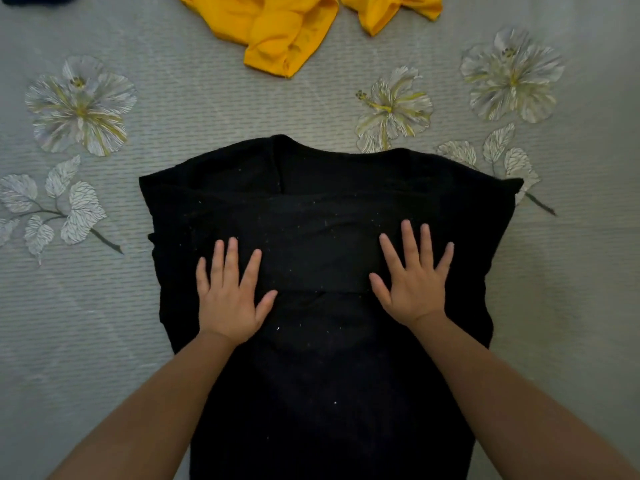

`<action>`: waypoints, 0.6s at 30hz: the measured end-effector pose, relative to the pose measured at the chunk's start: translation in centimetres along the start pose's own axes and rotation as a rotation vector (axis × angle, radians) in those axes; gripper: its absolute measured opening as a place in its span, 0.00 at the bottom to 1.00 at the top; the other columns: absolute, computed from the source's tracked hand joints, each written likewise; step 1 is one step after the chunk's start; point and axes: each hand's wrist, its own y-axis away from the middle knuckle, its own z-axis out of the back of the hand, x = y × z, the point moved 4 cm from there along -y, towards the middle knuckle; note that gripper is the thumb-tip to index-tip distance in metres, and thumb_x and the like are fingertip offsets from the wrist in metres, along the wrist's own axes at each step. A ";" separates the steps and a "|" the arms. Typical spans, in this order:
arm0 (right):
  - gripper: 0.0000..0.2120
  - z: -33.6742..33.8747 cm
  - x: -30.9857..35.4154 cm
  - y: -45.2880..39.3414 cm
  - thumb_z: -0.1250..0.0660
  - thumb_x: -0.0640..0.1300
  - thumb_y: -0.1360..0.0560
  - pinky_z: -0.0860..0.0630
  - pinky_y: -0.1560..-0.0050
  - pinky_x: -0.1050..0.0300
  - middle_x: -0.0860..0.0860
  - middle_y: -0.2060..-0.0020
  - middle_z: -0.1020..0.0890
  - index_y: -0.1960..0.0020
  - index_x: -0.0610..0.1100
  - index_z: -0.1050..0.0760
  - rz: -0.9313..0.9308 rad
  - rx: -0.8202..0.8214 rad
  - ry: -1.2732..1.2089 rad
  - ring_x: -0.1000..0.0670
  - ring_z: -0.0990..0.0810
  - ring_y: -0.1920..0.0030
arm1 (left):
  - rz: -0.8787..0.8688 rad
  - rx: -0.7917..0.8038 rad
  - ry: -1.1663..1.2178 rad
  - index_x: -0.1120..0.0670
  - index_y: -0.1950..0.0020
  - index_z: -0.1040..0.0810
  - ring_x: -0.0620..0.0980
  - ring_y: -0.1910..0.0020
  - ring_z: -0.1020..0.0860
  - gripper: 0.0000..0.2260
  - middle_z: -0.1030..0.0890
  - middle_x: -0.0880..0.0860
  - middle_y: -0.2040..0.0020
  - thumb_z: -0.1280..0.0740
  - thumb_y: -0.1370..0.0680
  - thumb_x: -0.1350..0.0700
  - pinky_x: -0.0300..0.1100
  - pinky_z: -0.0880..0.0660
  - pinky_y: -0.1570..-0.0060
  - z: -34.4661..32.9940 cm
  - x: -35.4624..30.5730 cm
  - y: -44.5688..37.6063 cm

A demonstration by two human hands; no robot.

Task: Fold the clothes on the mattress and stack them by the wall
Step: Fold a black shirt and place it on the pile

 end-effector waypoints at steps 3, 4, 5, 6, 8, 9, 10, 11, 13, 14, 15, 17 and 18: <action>0.34 -0.8 -0.2 0.4 0.55 0.62 0.29 0.60 0.35 0.34 0.42 0.27 0.44 0.29 0.47 0.38 -0.015 0.012 -0.061 0.39 0.52 0.28 | 0.001 -0.002 0.020 0.63 0.35 0.29 0.71 0.34 0.36 0.31 0.33 0.71 0.34 0.48 0.28 0.43 0.67 0.42 0.39 -0.5 0.2 0.2; 0.34 -1.0 -0.3 0.4 0.55 0.63 0.29 0.63 0.34 0.35 0.43 0.26 0.47 0.28 0.49 0.40 -0.024 0.010 -0.063 0.40 0.55 0.27 | -0.001 -0.014 0.026 0.63 0.34 0.30 0.70 0.32 0.38 0.32 0.35 0.71 0.33 0.48 0.28 0.42 0.66 0.44 0.37 -0.6 0.2 0.2; 0.33 -1.2 -0.4 0.4 0.52 0.63 0.28 0.64 0.34 0.36 0.44 0.26 0.48 0.27 0.49 0.42 -0.025 0.008 -0.061 0.39 0.55 0.26 | -0.003 -0.026 0.031 0.62 0.33 0.31 0.69 0.31 0.40 0.32 0.37 0.70 0.31 0.49 0.28 0.42 0.65 0.47 0.35 -0.6 0.2 0.1; 0.32 -1.3 -0.4 0.3 0.49 0.62 0.27 0.64 0.33 0.35 0.44 0.25 0.48 0.27 0.49 0.43 -0.020 0.013 -0.062 0.39 0.54 0.26 | -0.003 -0.038 0.033 0.62 0.31 0.33 0.68 0.30 0.42 0.33 0.38 0.70 0.30 0.50 0.28 0.41 0.64 0.49 0.34 -0.6 0.3 0.2; 0.31 -1.5 -0.5 0.2 0.43 0.60 0.26 0.63 0.33 0.34 0.44 0.25 0.49 0.26 0.49 0.43 -0.007 0.002 -0.060 0.38 0.54 0.26 | -0.006 -0.068 0.026 0.61 0.30 0.35 0.67 0.29 0.45 0.34 0.41 0.69 0.29 0.51 0.28 0.41 0.62 0.52 0.32 -0.8 0.5 0.2; 0.31 -1.6 -0.5 0.2 0.42 0.60 0.26 0.62 0.33 0.33 0.43 0.25 0.48 0.26 0.49 0.43 -0.004 -0.015 -0.063 0.38 0.53 0.26 | -0.009 -0.081 0.018 0.61 0.29 0.36 0.66 0.28 0.46 0.34 0.42 0.68 0.28 0.52 0.28 0.40 0.61 0.54 0.32 -1.0 0.6 0.2; 0.31 -1.5 -0.4 0.1 0.43 0.60 0.25 0.62 0.33 0.33 0.44 0.25 0.49 0.26 0.49 0.43 -0.002 -0.029 -0.064 0.39 0.53 0.26 | -0.017 -0.093 0.009 0.60 0.29 0.37 0.66 0.28 0.47 0.34 0.43 0.68 0.28 0.52 0.28 0.40 0.60 0.55 0.31 -1.1 0.5 0.2; 0.31 -1.5 -0.4 0.3 0.43 0.60 0.25 0.62 0.32 0.33 0.44 0.25 0.50 0.26 0.49 0.44 -0.001 -0.038 -0.058 0.39 0.54 0.26 | -0.021 -0.105 0.002 0.60 0.28 0.38 0.65 0.27 0.48 0.34 0.44 0.67 0.27 0.51 0.27 0.40 0.59 0.56 0.31 -1.2 0.5 0.3; 0.30 -1.6 -0.4 0.4 0.46 0.60 0.24 0.63 0.32 0.34 0.45 0.25 0.52 0.25 0.51 0.47 -0.003 -0.043 -0.051 0.40 0.56 0.25 | -0.003 -0.114 -0.023 0.58 0.27 0.41 0.63 0.26 0.51 0.31 0.47 0.66 0.26 0.46 0.24 0.41 0.58 0.59 0.31 -1.3 0.4 0.3; 0.30 -1.6 -0.4 0.4 0.48 0.60 0.24 0.64 0.32 0.34 0.45 0.24 0.54 0.25 0.51 0.49 -0.008 -0.045 -0.043 0.41 0.57 0.25 | 0.007 -0.114 -0.058 0.57 0.26 0.44 0.62 0.26 0.53 0.29 0.49 0.65 0.26 0.44 0.22 0.43 0.59 0.60 0.31 -1.3 0.3 0.3; 0.30 -1.4 -0.4 0.4 0.50 0.60 0.23 0.64 0.32 0.34 0.45 0.24 0.55 0.25 0.51 0.50 -0.013 -0.043 -0.026 0.41 0.58 0.25 | 0.015 -0.121 -0.107 0.56 0.25 0.46 0.61 0.26 0.54 0.28 0.51 0.64 0.25 0.45 0.21 0.45 0.60 0.61 0.31 -1.2 0.0 0.3; 0.29 -0.9 -0.1 0.6 0.52 0.59 0.22 0.64 0.32 0.35 0.44 0.25 0.55 0.25 0.50 0.52 0.000 -0.043 0.022 0.41 0.58 0.25 | 0.015 -0.152 -0.162 0.55 0.25 0.48 0.59 0.25 0.55 0.27 0.52 0.62 0.25 0.47 0.21 0.47 0.60 0.62 0.31 -1.0 -1.3 1.2; 0.28 -0.6 0.2 1.2 0.52 0.58 0.21 0.64 0.32 0.34 0.43 0.25 0.55 0.25 0.50 0.52 0.019 -0.057 0.039 0.41 0.58 0.25 | 0.001 -0.164 -0.144 0.55 0.25 0.48 0.58 0.25 0.55 0.26 0.51 0.62 0.25 0.46 0.21 0.49 0.60 0.61 0.31 -1.0 -2.3 2.2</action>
